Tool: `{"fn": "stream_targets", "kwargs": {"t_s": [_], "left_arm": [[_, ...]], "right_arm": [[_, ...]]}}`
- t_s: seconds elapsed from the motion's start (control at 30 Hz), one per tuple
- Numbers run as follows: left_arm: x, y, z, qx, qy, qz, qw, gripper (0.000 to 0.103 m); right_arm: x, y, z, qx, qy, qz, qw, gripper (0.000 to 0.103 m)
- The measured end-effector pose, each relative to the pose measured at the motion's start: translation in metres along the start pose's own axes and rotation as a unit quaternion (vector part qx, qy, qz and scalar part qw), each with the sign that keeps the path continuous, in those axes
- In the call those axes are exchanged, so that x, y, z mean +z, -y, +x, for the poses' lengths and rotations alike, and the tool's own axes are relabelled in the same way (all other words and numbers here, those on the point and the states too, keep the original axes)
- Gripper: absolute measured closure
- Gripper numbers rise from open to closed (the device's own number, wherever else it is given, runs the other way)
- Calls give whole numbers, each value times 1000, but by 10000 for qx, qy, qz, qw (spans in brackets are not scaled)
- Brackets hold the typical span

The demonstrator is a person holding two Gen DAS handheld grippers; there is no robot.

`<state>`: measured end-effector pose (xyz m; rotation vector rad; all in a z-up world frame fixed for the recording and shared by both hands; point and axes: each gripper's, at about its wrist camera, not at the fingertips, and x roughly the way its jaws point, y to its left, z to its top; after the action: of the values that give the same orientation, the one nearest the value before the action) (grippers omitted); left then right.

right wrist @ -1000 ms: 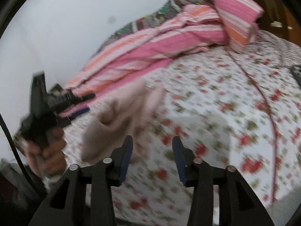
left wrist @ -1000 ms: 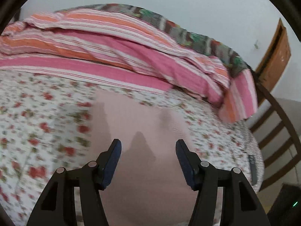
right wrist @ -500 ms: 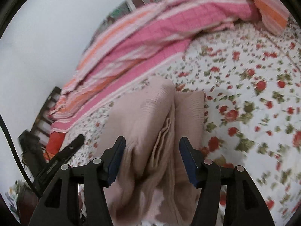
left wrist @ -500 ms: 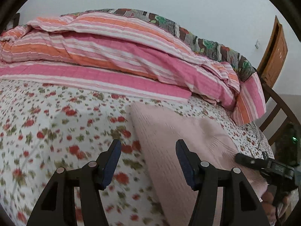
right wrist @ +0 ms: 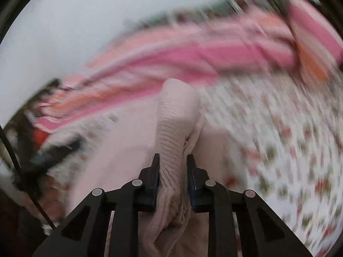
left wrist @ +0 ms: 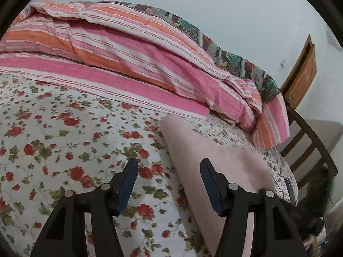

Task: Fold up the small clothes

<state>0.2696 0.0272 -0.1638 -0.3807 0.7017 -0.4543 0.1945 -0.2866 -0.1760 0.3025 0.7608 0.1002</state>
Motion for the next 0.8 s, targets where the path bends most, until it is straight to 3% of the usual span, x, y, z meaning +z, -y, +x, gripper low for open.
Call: {"fn": "stream_targets", "kwargs": {"t_s": [0.17, 0.27, 0.4, 0.53, 0.6, 0.8], "left_arm": [[-5, 7, 6, -181, -250, 107, 9995, 45], [-7, 9, 4, -143, -256, 189, 9994, 45], [-5, 5, -2, -168, -158, 125, 9997, 45], [-2, -3, -6, -118, -89, 63, 9999, 45], [0, -7, -8, -121, -69, 17, 9999, 45], [7, -18, -14, -115, 36, -112, 9999, 45]], "right_arm": [[4, -3, -10, -236, 8, -99, 9997, 71], [4, -8, -17, -122, 6, -147, 9998, 67], [12, -7, -7, -193, -149, -84, 9997, 44], [14, 21, 19, 256, -610, 759, 9949, 28], [13, 29, 27, 454, -664, 938, 9923, 26], [22, 25, 52, 650, -889, 742, 9911, 17]]}}
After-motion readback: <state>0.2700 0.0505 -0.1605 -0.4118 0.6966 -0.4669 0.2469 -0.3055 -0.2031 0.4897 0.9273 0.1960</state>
